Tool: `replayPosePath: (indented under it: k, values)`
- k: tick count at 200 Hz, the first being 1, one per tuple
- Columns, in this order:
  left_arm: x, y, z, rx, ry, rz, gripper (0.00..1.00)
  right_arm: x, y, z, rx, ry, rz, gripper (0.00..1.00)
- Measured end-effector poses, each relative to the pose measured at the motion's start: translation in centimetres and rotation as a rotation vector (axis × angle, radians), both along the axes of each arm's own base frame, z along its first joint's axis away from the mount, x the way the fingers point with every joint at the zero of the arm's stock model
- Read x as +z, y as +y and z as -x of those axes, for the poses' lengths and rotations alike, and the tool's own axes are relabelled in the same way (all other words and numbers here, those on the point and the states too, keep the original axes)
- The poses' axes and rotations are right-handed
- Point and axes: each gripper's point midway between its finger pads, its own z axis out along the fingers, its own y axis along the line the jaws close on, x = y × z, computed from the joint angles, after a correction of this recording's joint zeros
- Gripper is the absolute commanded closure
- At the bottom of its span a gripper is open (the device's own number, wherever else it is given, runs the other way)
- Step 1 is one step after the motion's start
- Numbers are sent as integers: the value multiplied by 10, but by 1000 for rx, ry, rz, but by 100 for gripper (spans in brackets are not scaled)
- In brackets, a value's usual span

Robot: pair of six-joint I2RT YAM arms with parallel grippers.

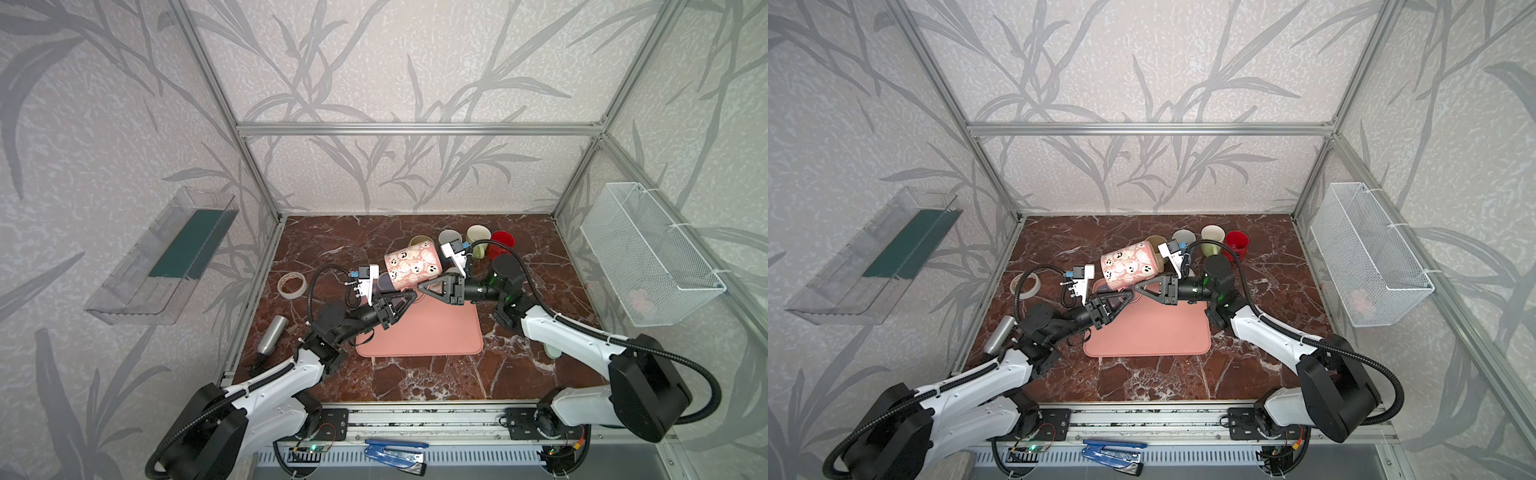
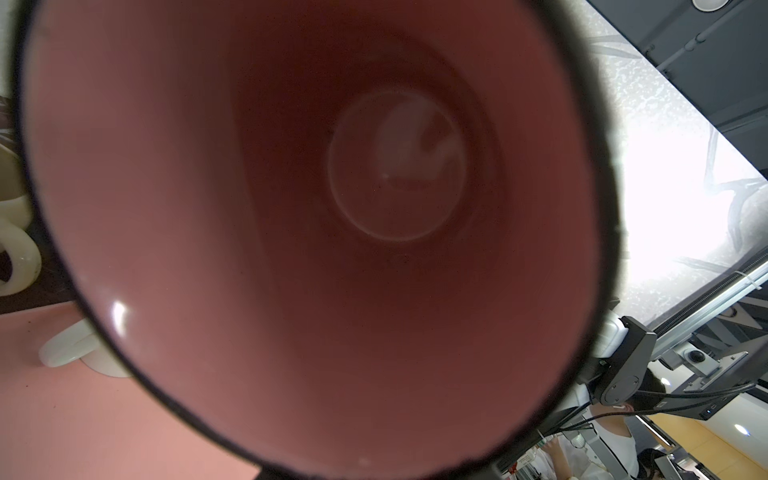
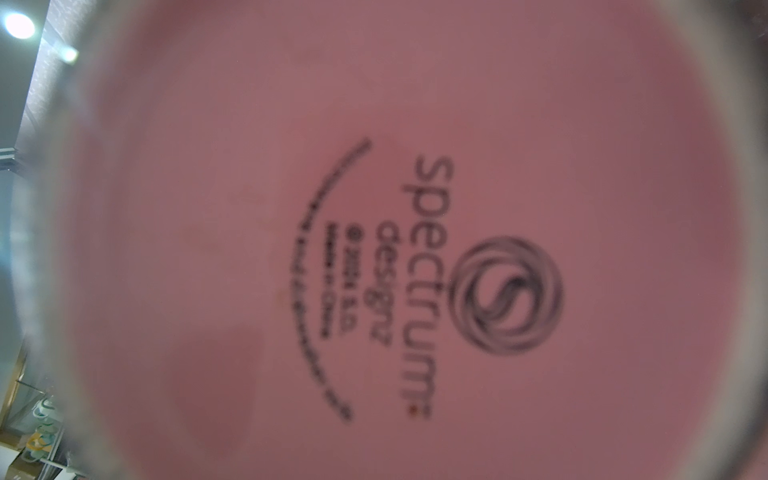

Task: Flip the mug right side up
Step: 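Grip the pink mug's rim with the left gripper while the right gripper holds the base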

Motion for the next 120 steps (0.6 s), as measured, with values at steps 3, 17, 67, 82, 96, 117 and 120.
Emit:
replayPosePath:
  k: [3,17,67,82,96,117,120]
  values:
    - [-1,0,0,0,1,-1,64,0,0,0,1,0,0,100]
    - [-3,-1,-1,-2,8,-6,64,-2,2,2,5,-1,0,100]
    - [-8,-2,-2,-1,23,-18,65,-2,7,8,20,-27,-1,100]
    - [-9,-2,-2,-2,26,-20,67,-3,7,8,18,-31,0,100]
    - [-8,-2,-2,-2,25,-19,71,-3,7,8,16,-37,1,100]
    - [-6,-1,-1,-2,19,-17,80,-4,7,7,11,-48,1,100]
    - [-6,-1,-1,-2,21,-16,81,-4,7,7,11,-48,1,100]
